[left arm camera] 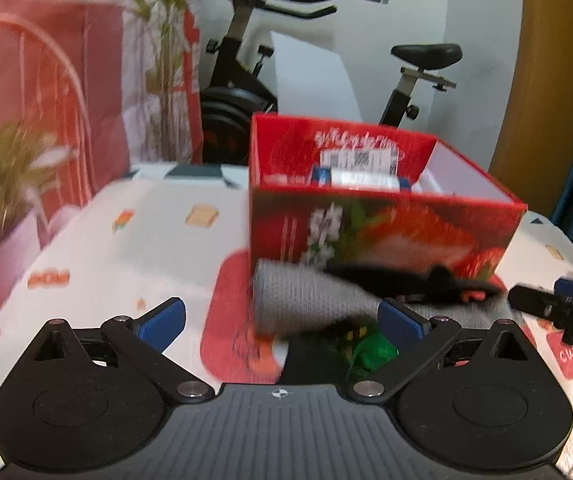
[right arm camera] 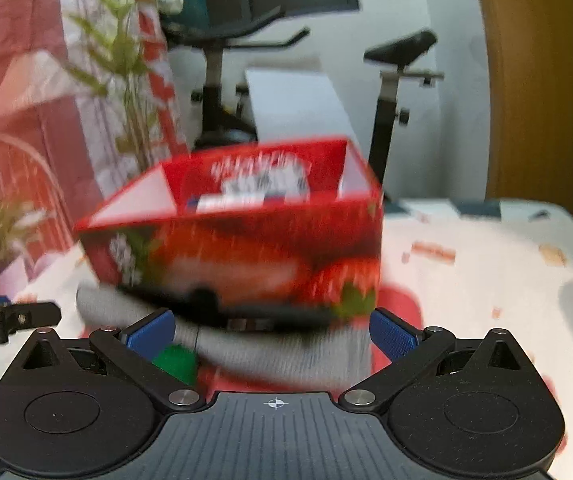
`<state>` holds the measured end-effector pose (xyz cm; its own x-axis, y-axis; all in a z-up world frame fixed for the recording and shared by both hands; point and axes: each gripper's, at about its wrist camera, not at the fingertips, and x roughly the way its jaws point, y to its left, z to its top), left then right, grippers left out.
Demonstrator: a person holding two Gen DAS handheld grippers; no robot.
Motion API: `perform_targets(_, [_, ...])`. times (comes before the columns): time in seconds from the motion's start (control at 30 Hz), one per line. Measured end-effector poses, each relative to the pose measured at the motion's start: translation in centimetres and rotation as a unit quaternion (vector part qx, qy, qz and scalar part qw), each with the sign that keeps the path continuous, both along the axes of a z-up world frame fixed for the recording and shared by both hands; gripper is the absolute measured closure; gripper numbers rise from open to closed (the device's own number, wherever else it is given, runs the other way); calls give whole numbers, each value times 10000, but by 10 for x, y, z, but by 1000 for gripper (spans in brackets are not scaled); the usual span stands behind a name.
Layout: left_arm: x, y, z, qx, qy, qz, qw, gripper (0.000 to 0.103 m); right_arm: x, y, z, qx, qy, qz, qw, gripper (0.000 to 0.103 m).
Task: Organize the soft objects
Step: 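Move the left tool back down toward the black glove, then close the left gripper on the black glove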
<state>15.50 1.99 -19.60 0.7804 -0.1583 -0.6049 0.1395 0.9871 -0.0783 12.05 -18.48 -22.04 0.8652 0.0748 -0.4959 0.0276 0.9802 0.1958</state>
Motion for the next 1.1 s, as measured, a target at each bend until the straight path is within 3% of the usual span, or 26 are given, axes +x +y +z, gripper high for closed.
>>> perform_targets(0.23, [-20,4,-29,-210,384,163,9989,0,-21,26,-33,-124,574,364,9976,0])
perform_targets(0.53, [-20,11,-58,-356,852,344,9951,0,-26,63,-61,-636,1039,1028,9872,0])
perform_targets(0.67, [-16,17,-68,-345,1187,441,9914,0,-23,60,-73,-605,1279,950,9854,0])
perform_targets(0.93, [-16,13,-70,-261,1133,404,9924,0,-24,46,-81,-676,1155,877,9871,0])
perform_targets(1.1, [-17,5,-71,-9,1126,372,9929,0,-21,33,-82,-635,1126,502,9903,0])
